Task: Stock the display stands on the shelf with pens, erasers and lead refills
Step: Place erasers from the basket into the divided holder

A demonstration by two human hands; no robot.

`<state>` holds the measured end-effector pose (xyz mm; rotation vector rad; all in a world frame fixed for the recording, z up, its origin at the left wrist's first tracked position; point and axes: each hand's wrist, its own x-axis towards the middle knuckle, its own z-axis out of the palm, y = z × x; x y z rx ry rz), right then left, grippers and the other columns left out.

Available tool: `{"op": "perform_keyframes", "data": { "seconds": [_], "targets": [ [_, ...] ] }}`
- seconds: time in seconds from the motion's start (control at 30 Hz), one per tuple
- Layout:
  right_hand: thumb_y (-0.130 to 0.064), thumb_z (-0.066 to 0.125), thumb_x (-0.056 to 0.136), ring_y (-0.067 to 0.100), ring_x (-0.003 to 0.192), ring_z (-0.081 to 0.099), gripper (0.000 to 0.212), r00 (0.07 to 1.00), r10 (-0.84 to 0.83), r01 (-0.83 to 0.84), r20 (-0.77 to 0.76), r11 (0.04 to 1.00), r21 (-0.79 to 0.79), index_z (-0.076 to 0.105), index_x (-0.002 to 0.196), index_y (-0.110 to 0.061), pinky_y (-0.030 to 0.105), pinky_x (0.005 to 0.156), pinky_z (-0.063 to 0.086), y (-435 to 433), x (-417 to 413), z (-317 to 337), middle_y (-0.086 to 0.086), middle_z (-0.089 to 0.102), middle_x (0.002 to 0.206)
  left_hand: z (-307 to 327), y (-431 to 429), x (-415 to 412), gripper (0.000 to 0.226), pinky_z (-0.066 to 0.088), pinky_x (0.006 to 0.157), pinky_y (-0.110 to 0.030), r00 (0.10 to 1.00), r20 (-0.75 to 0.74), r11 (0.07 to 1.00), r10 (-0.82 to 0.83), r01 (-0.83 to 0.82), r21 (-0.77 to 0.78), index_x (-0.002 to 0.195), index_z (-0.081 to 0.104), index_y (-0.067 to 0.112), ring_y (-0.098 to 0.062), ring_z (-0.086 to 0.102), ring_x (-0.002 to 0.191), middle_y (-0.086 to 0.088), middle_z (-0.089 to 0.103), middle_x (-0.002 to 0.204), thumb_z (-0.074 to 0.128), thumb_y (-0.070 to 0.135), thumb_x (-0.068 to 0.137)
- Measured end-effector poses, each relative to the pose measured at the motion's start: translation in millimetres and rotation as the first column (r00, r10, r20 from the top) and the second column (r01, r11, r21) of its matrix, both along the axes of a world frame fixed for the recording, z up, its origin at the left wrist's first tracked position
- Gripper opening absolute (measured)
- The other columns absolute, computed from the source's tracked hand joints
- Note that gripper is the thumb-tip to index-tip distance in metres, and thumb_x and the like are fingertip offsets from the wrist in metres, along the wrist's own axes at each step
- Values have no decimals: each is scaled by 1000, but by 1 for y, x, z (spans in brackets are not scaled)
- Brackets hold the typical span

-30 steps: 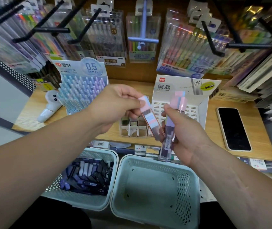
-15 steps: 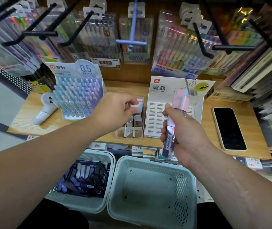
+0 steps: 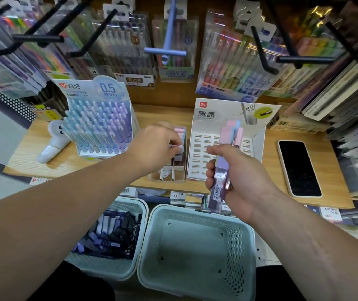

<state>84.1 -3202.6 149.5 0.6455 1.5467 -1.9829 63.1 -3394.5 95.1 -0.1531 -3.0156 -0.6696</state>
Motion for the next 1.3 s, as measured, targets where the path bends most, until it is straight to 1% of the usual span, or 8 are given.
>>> {"op": "perform_keyframes", "data": {
  "seconds": [0.37, 0.7, 0.8, 0.87, 0.97, 1.1, 1.2, 1.3],
  "targets": [
    [-19, 68, 93, 17, 50, 51, 33, 999, 42, -42, 27, 999, -5, 64, 121, -3, 30, 52, 45, 2, 0, -1, 4, 56, 62, 8, 2, -12, 5, 52, 82, -40, 983, 181, 999, -30, 38, -39, 84, 71, 23, -14, 57, 88, 8, 58, 94, 72, 26, 89],
    [-17, 57, 93, 18, 55, 52, 19, 997, 56, -49, 48, 989, -136, 67, 105, -6, 28, 52, 47, 2, -2, -1, 7, 55, 65, 8, 0, -5, 23, 52, 67, -40, 996, -2, 994, 88, -88, -59, 77, 52, 23, -20, 54, 77, 9, 53, 77, 74, 22, 82],
    [-15, 57, 93, 18, 56, 55, 21, 998, 49, -41, 50, 988, -150, 68, 108, -4, 29, 55, 53, -2, -4, -2, 7, 57, 67, 18, 1, 1, 17, 50, 68, -36, 996, 5, 995, 88, -88, 42, 79, 55, 23, -17, 56, 75, 9, 53, 75, 71, 23, 86],
    [-14, 60, 93, 19, 59, 58, 23, 998, 39, -32, 43, 990, -139, 67, 112, -3, 32, 61, 59, -6, -5, -4, 8, 58, 70, 28, 5, 7, 14, 49, 67, -32, 984, 114, 949, 137, -164, 269, 82, 62, 18, -13, 56, 70, 5, 61, 76, 66, 27, 92],
    [-13, 65, 93, 20, 61, 62, 22, 1000, 20, -18, 18, 993, -115, 65, 113, -3, 39, 73, 61, -12, -5, -7, 9, 61, 72, 44, 14, 19, 19, 45, 56, -30, 914, 389, 714, 116, -349, 607, 87, 67, 10, -16, 57, 61, -5, 69, 80, 61, 25, 97],
    [-19, 69, 93, 29, 78, 55, 13, 995, 54, -56, -80, 998, -25, 66, 103, -11, 42, 74, 38, -19, -3, -12, 9, 66, 72, 49, 19, 37, 10, 46, 59, -36, 876, 477, 632, -75, -328, 702, 90, 65, 12, -21, 60, 62, -9, 67, 74, 72, 18, 89],
    [-24, 68, 94, 29, 81, 59, 11, 993, 78, -82, -90, 996, -40, 67, 100, -15, 35, 65, 38, -23, 0, -10, 7, 70, 78, 46, 22, 46, 35, 50, 62, -38, 889, 441, 667, -121, -256, 699, 97, 56, 9, -22, 55, 61, -9, 65, 71, 84, 19, 78],
    [-28, 66, 96, 27, 77, 64, 11, 993, 94, -98, -76, 994, -56, 67, 98, -18, 31, 65, 40, -25, 2, -4, 4, 73, 77, 43, 22, 49, 40, 52, 61, -40, 914, 396, 677, -84, -239, 696, 100, 54, 10, -23, 55, 57, -9, 64, 65, 86, 10, 76]
  ]
}}
